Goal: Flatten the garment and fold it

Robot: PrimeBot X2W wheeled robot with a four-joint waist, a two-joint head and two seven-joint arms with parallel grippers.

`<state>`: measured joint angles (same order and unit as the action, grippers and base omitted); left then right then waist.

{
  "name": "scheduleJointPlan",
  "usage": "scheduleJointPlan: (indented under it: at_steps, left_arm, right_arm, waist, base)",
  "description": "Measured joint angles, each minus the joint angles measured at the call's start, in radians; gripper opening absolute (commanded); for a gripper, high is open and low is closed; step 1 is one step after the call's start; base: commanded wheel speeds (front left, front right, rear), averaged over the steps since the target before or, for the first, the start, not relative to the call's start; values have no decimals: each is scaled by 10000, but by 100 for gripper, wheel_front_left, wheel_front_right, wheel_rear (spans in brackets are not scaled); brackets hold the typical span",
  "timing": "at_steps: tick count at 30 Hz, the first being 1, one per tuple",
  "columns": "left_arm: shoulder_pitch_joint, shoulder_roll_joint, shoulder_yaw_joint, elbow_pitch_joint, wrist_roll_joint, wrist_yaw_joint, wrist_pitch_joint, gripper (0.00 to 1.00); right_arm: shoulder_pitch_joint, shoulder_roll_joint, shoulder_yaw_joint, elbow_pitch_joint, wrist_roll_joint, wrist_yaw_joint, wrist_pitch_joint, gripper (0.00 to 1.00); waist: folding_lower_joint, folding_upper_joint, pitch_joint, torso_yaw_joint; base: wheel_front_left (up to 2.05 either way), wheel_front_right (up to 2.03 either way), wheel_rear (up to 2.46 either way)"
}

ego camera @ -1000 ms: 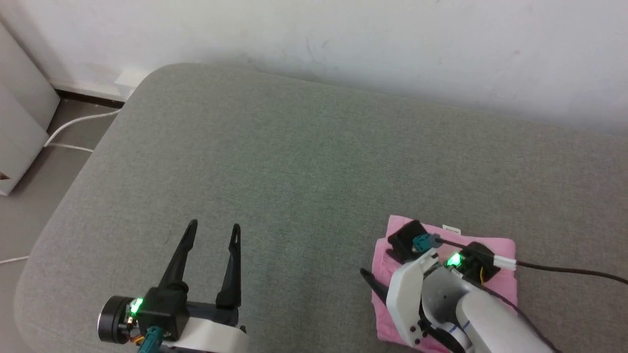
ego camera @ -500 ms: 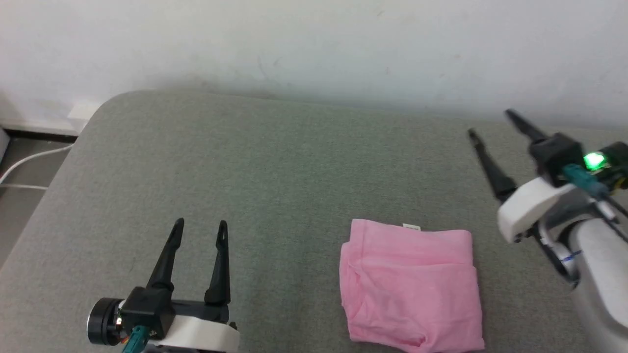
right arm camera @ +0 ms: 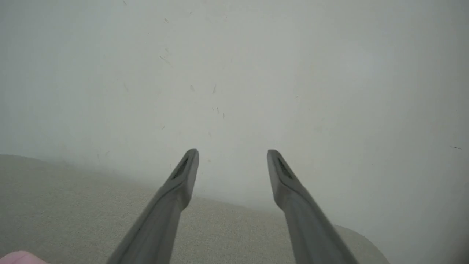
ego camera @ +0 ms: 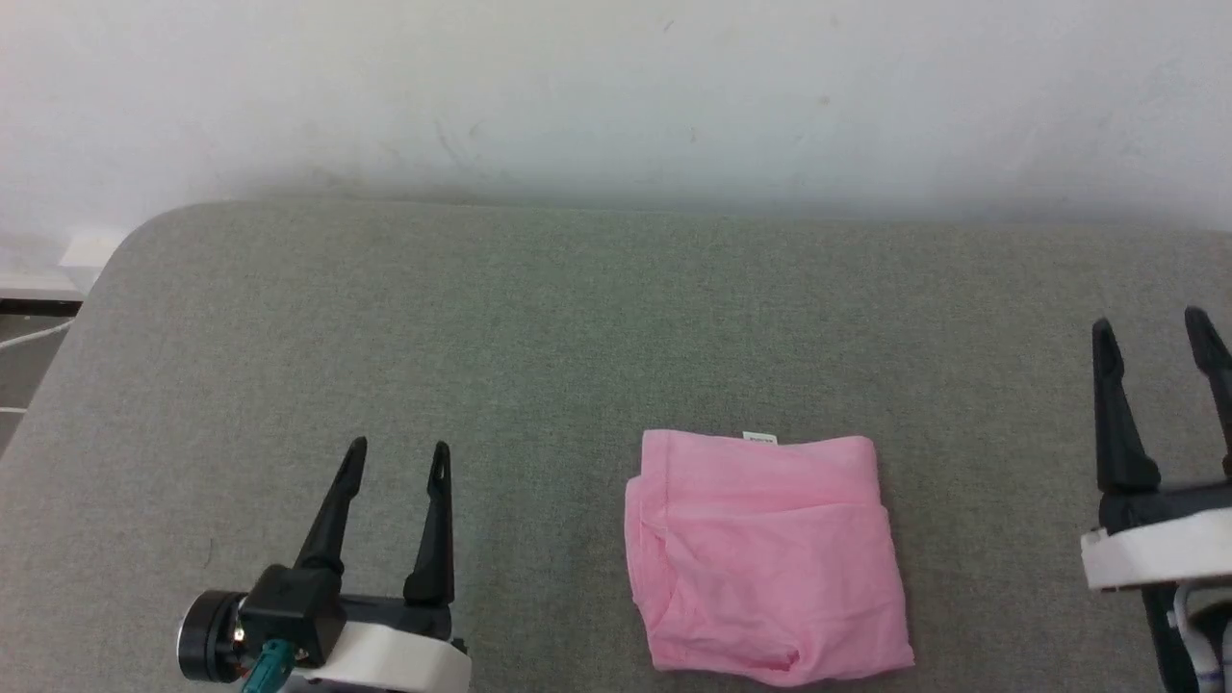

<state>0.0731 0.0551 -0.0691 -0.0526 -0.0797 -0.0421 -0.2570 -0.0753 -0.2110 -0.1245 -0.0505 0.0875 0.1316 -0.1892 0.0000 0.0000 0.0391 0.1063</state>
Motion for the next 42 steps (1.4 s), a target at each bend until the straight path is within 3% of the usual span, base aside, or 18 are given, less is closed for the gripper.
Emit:
scheduleJointPlan:
  at_steps: [4,8,18,23,30,36,42]
  left_arm:
    - [1,0,42,29,10,2,0,100]
    - [2,-2,58,13,107,2,0,100]
    - [1,-4,44,-52,111,23,0,100]
    - [-12,-8,-6,-54,128,23,0,100]
    - [-106,-19,-90,81,186,17,0,100]
    - [-423,-25,-347,364,211,2,0,100]
    - [-647,-31,-523,437,211,0,0,100]
  right_arm:
    - [975,823,-92,-625,4,0,-186,100]
    - [1601,1168,-10,-755,-65,0,-309,100]
    - [1866,1055,370,-780,-201,0,-111,100]
    - [1866,230,1047,-809,871,0,2240,100]
    - [1569,-1041,2063,-1064,4119,-2,5988,100]
    - [926,-1045,2266,-675,5818,-2,8172,100]
    - [474,-857,2278,533,5712,-2,9028,100]
  waist:
    - [0,0,60,-73]
    - [0,0,112,-124]
    - [0,0,218,-90]
    - [1,0,377,-31]
    - [1,0,692,100]
    - [1,0,929,393]
    - [1,0,1150,819]
  base:
    - [0,0,0]
    - [0,0,0]
    - [0,0,0]
    - [0,0,0]
    - [0,0,0]
    - [0,0,0]
    - [0,0,0]
